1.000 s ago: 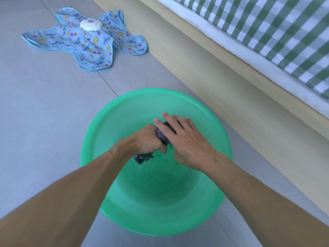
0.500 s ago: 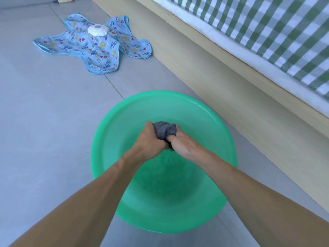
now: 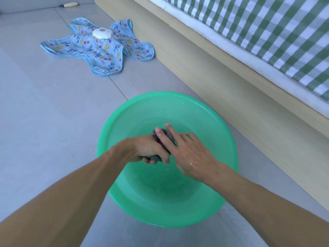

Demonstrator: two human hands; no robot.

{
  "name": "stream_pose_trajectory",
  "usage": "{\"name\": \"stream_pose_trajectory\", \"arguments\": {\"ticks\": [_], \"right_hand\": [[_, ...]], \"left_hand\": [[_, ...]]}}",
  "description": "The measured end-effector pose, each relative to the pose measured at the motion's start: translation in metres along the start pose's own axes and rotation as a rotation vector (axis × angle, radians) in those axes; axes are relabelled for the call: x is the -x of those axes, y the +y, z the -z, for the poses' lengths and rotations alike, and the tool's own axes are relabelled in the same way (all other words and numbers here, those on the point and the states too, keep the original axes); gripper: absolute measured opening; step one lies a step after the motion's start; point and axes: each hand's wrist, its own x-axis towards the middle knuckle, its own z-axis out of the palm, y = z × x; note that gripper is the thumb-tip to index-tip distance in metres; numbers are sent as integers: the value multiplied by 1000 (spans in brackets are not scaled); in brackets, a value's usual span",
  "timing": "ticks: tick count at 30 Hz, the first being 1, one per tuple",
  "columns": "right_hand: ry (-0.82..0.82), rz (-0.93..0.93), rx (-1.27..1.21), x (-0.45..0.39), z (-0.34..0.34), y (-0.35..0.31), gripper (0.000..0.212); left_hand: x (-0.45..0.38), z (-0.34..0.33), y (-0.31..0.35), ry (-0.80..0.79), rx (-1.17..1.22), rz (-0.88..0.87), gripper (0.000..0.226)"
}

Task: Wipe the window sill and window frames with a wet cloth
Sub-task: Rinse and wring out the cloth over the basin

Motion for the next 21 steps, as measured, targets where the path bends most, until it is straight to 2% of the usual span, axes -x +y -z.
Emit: {"name": "stream_pose_trajectory", "arguments": {"ticks": [1, 3, 5, 8, 10, 12, 15, 18, 21], "right_hand": [[89, 11, 3, -2, -5, 0, 99], [214, 12, 53, -6, -3, -2, 58], [241, -24, 100, -10, 0, -3, 28], [90, -122, 70, -17, 14, -12, 11], [-95, -216, -50, -19, 20, -17, 19], [-159, -300, -203, -24, 22, -16, 20], [-320, -368, -526, -34, 25, -13, 11], [-504, -471, -954, -37, 22, -4, 27], [-523, -548, -1180, -33, 16, 4, 27]], "left_hand": [[1, -6, 4, -86, -17, -15, 23], [-2, -14, 8, -113, -103, -72, 24], [-7, -20, 9, 26, -334, -136, 26], [-6, -28, 6, 380, -778, -188, 18], [-4, -30, 0, 572, -989, -223, 17], [-6, -25, -5, 680, -1172, -266, 23], [-1, -20, -13, 784, -1327, -508, 27], [-2, -15, -25, 849, -1311, -638, 43], [-6, -15, -28, 852, -1225, -653, 43]]}}
